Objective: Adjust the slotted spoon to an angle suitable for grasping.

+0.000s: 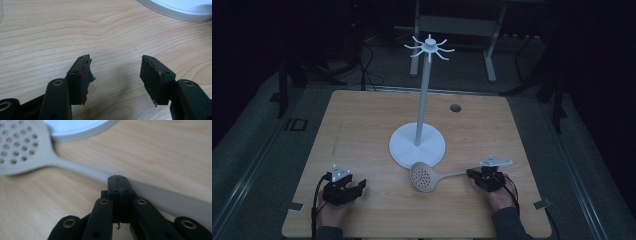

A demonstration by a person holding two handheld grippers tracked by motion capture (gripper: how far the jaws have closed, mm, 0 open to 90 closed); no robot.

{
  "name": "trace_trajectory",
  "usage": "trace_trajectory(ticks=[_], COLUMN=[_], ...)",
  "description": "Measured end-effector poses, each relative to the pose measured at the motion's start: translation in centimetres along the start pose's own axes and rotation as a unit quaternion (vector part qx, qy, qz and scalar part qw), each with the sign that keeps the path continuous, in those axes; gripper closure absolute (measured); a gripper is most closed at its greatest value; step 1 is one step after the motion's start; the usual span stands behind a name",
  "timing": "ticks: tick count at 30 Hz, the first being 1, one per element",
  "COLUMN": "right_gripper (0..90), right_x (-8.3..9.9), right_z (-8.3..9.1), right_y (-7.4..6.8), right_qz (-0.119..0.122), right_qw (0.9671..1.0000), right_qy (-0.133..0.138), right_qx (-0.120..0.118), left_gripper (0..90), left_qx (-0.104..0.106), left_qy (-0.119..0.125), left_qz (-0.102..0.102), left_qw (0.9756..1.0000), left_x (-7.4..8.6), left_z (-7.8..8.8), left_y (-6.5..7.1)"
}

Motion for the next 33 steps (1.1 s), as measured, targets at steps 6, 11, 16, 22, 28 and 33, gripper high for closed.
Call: trace_trajectory(ticks=[6,11,16,22,28,33], right_gripper=[90.0,90.0,90.0,90.0,90.0,90.0], right_x=[-0.6,0.1,1.4,1.9,2.3,2.0], right_z=[1.1,1.9,2.8,2.9,2.1,1.5], right_y=[3.8,6.0,7.2,9.0,9.5,8.7], right_qz=[-0.07,-0.12,-0.13,-0.134,-0.143,-0.132], right_qw=[0.9948,0.9855,0.9796,0.9741,0.9744,0.9793], right_qy=[0.032,0.029,0.021,0.003,-0.005,0.003], right_qx=[0.067,0.117,0.152,0.182,0.174,0.153], left_gripper=[42.1,42.1,42.1,42.1,42.1,42.1], left_qx=[0.0,0.0,-0.001,-0.002,-0.002,-0.003], left_qy=[-0.001,0.001,-0.001,0.001,0.001,0.002], left_qz=[-0.001,0.003,-0.002,0.002,0.001,0.001], left_qw=[1.0,1.0,1.0,1.0,1.0,1.0], left_x=[0.0,0.0,0.1,0.1,0.1,0.1], left_z=[0.0,0.0,0.0,0.1,0.1,0.1], left_y=[0.1,-0.1,0.1,-0.1,0.0,0.0])
Point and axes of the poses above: each handheld gripper's, and its own axes: z roughly backward along the jaws, x roughly out of its underside, y roughly to its right, the point moved 5 cm from there along -z, roughly forward along the jaws, and after that the axes turned 3 degrees about z, right-handed, at the moved point
